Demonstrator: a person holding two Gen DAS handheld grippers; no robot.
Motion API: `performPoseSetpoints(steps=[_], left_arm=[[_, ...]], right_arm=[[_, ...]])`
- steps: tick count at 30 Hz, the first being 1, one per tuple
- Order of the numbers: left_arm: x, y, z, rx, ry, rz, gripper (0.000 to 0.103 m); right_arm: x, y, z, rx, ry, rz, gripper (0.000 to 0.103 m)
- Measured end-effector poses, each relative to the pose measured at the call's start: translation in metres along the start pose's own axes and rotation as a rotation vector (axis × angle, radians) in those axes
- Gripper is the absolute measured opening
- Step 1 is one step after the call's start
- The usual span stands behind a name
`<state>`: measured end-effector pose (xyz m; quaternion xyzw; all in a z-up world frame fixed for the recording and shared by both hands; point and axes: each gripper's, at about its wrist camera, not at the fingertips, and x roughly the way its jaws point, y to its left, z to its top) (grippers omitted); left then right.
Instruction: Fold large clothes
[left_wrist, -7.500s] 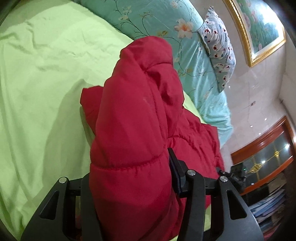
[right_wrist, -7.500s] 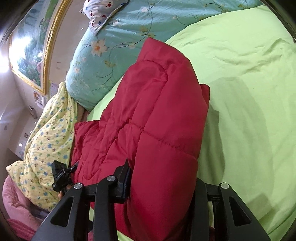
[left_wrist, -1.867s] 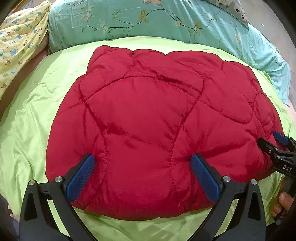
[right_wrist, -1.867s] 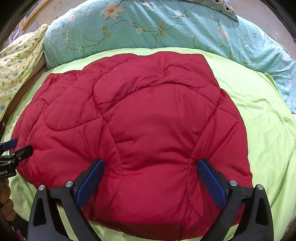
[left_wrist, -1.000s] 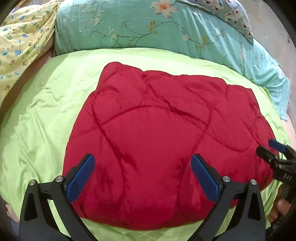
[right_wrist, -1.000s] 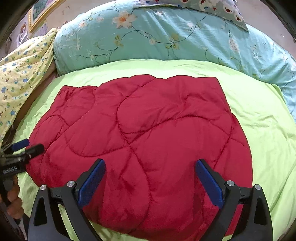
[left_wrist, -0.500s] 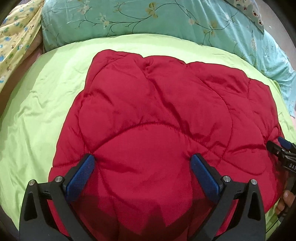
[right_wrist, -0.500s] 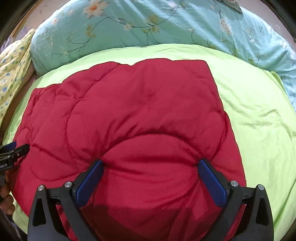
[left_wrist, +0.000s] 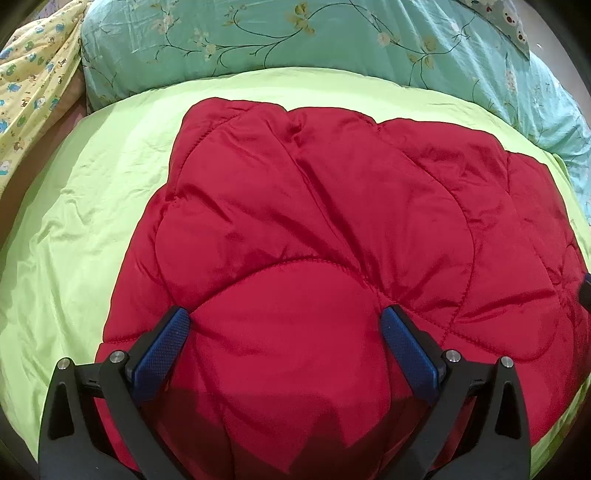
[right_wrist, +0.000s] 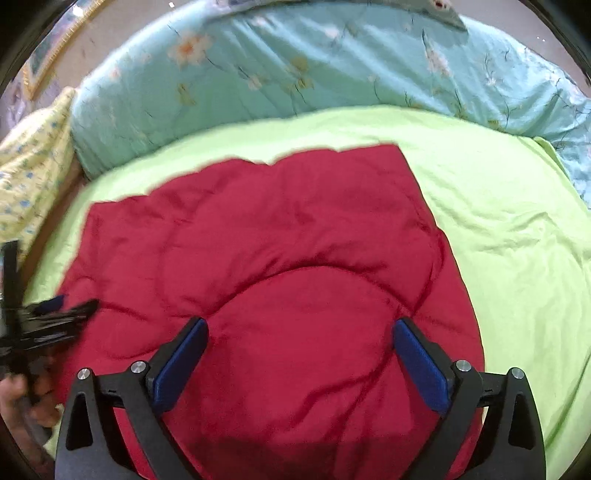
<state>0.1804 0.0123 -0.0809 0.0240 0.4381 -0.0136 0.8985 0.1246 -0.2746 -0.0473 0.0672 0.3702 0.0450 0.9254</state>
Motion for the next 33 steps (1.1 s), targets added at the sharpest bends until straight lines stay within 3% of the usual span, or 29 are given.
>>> performPoseSetpoints(steps=[5,15,23,27,33], left_arm=[[-0.003,0.0,-0.001,0.0,0.001,0.004,0.103],[-0.057,0.005,-0.04,0.022,-0.03,-0.045,0.103],[-0.042,0.002,-0.045,0.023,-0.001,-0.024,0.103],[-0.04,-0.001,-0.046,0.03,-0.012,-0.012,0.103],[-0.034,-0.002,-0.048,0.042,-0.034,-0.005,0.103]], right_arm=[[0.028,0.009,-0.013,-0.065,0.088,-0.053,0.103],[0.036,0.009,-0.013,-0.069,0.079,-0.073,0.103],[-0.009,0.017,-0.018,-0.055,0.001,-0.062,0.101],[0.014,0.017,-0.027,-0.082,0.089,-0.086,0.102],[0.033,0.009,-0.026,-0.073,0.096,-0.09,0.103]])
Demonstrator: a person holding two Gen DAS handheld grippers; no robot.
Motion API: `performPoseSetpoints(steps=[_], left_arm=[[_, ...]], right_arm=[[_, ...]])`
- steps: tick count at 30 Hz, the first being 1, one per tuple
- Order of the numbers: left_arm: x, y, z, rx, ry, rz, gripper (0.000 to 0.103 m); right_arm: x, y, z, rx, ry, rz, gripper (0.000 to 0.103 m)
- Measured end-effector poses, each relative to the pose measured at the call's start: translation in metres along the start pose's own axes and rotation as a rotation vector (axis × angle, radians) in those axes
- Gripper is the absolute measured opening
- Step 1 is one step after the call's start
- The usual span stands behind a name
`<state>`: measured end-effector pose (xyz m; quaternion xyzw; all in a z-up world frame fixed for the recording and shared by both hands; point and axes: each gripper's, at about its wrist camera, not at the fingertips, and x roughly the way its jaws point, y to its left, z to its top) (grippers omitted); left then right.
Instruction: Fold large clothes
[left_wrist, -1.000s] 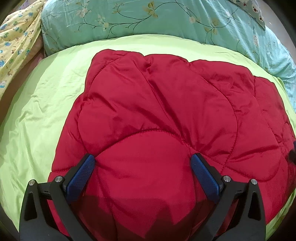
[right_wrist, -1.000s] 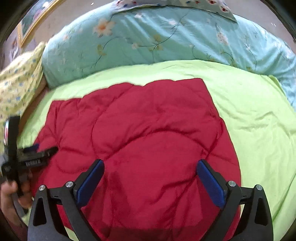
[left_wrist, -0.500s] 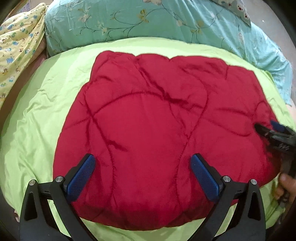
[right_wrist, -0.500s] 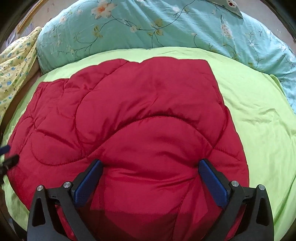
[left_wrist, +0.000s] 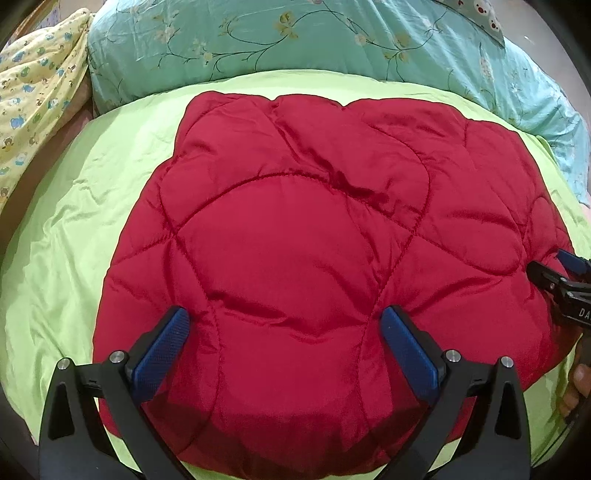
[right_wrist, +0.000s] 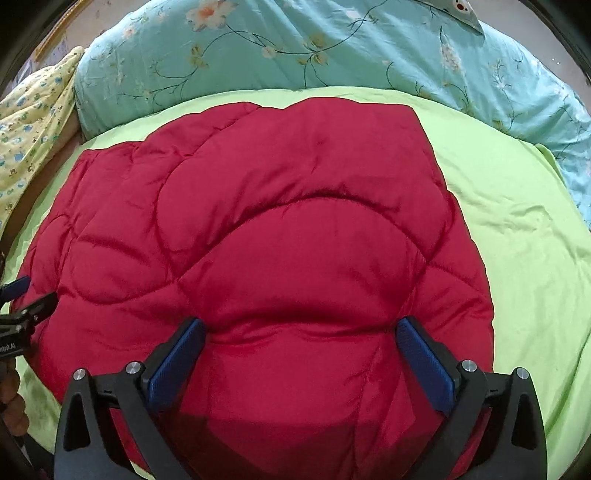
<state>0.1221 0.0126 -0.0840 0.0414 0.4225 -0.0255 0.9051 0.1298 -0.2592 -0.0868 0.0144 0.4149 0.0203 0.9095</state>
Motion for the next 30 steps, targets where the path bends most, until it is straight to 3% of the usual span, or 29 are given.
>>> performPoseSetpoints(steps=[8,14,23,30], left_arm=[[-0.001,0.001,0.0,-0.001,0.005,-0.006,0.103],[-0.02,0.008,-0.006,-0.039,0.003,-0.046,0.103],[-0.056,0.003,-0.042,-0.024,-0.027,-0.04,0.103],[-0.068,0.005,-0.072,0.008,-0.002,-0.019,0.103]], right_arm=[[-0.012,0.002,-0.001,0.015,-0.008,-0.001,0.103],[-0.049,0.006,-0.016,0.036,-0.034,0.043,0.103],[-0.086,0.026,-0.047,-0.006,-0.023,0.111,0.103],[-0.098,0.036,-0.074,-0.033,0.027,0.14,0.103]])
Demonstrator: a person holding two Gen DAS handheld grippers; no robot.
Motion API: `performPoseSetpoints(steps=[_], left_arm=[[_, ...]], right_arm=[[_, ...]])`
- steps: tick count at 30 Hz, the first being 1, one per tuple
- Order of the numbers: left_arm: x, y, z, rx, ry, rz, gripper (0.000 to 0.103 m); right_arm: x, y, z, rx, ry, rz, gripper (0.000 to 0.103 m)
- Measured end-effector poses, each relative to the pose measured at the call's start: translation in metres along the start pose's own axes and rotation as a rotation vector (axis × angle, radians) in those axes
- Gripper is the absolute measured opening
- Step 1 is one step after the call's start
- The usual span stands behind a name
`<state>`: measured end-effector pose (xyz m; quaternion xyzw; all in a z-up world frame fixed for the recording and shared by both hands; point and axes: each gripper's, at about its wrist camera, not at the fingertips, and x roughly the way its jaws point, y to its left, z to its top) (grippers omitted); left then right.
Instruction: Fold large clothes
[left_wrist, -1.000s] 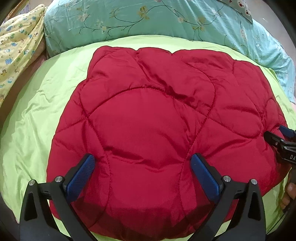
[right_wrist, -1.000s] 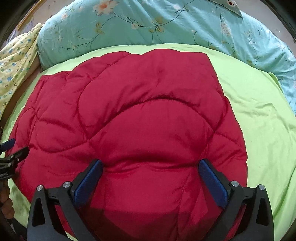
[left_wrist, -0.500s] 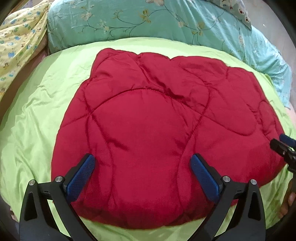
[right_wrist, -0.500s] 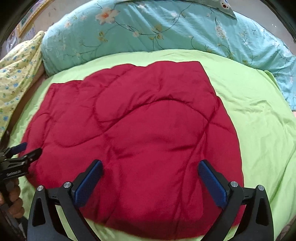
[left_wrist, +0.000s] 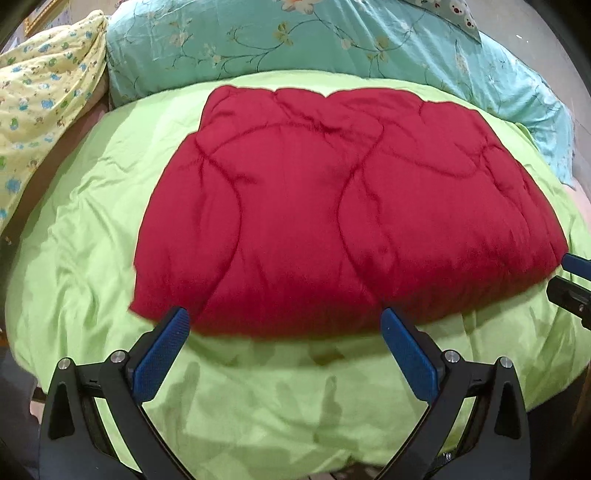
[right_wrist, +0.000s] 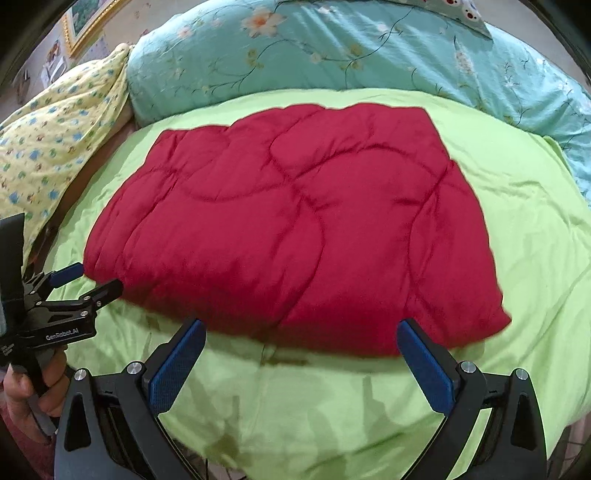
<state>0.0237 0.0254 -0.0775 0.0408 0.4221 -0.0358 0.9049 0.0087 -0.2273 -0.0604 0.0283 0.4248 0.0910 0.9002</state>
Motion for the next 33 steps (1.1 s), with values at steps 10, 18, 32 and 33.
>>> performPoseSetpoints(steps=[10,18,32,33], left_arm=[[-0.017,0.006,-0.018,-0.006,0.005,0.015,0.103],[-0.053,0.01,-0.005,-0.015,-0.056,0.025,0.103],[-0.056,0.001,0.008,0.017,-0.042,0.061,0.103],[-0.055,0.001,0.007,0.016,-0.038,0.061,0.103]], right_arm=[[-0.011,0.013,-0.02,-0.039,0.027,-0.014,0.103],[-0.043,0.023,-0.013,-0.055,-0.011,-0.016,0.103],[-0.047,0.031,0.006,-0.042,-0.026,-0.027,0.103],[-0.045,0.031,0.006,-0.038,-0.022,-0.028,0.103]])
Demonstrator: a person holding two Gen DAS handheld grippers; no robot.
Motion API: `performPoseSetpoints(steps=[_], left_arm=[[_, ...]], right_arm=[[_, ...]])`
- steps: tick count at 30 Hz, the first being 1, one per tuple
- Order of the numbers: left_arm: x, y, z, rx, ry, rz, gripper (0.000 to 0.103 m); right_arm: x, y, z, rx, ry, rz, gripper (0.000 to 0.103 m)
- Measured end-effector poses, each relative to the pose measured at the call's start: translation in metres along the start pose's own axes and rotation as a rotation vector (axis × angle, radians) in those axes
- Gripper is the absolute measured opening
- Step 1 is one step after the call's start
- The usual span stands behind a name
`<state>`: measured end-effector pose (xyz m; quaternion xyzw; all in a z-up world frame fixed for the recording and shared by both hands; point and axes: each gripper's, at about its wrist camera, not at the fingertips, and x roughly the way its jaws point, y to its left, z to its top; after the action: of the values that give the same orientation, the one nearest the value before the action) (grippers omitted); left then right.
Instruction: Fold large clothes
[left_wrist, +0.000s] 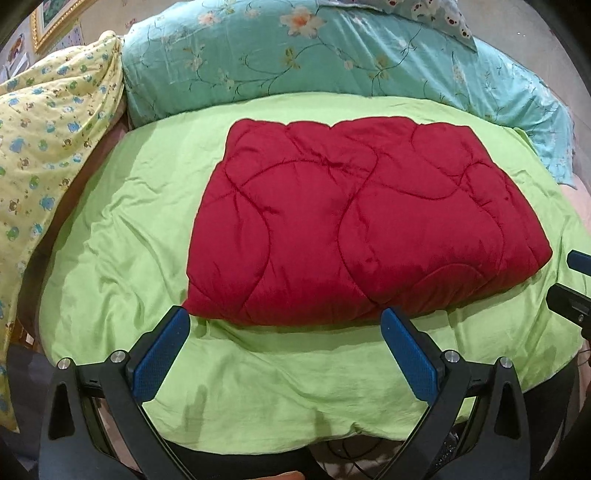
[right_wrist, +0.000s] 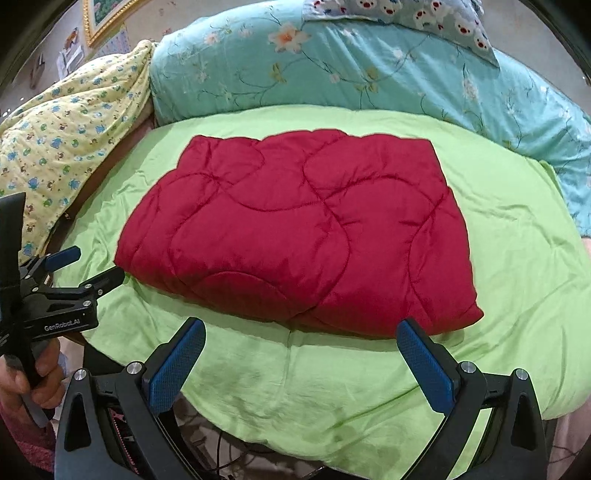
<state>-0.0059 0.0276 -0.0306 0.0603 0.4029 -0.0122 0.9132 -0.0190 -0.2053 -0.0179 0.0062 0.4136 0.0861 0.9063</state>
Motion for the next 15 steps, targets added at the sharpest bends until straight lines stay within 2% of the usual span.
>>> performPoseSetpoints(steps=[15], left_arm=[[0.007,-0.001,0.01,-0.004,-0.01,0.009,0.103]], right_arm=[[0.012,-0.002,0.014,0.016,-0.005,0.02,0.103]])
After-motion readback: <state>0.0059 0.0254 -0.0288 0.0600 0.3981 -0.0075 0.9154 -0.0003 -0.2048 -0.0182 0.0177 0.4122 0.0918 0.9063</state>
